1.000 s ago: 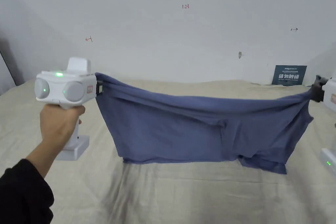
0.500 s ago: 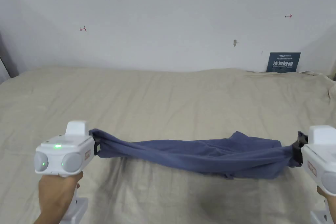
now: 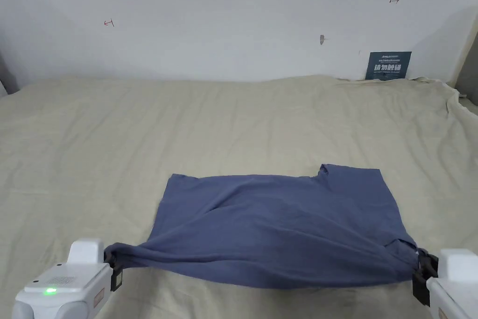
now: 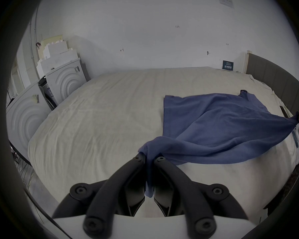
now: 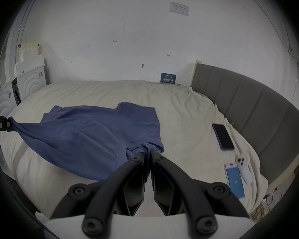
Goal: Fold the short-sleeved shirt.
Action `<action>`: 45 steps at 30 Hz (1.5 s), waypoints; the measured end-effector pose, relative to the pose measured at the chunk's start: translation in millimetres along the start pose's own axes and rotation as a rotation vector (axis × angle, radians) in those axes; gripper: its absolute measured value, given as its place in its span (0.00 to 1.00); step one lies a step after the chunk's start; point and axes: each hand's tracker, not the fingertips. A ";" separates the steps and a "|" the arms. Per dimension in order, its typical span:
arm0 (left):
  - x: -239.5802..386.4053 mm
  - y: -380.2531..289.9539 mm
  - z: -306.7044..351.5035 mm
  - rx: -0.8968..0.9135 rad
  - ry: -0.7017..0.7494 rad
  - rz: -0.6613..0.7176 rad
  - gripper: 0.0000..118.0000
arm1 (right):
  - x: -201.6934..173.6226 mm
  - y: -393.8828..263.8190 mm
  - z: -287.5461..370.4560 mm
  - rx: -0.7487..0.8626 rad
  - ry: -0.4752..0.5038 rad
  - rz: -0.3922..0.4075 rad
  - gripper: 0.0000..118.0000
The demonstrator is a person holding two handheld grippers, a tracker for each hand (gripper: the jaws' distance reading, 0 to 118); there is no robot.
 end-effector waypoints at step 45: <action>13.0 13.0 80.0 0.063 -0.044 0.162 0.98 | 3.4 31.5 75.8 0.001 -0.016 -0.134 0.87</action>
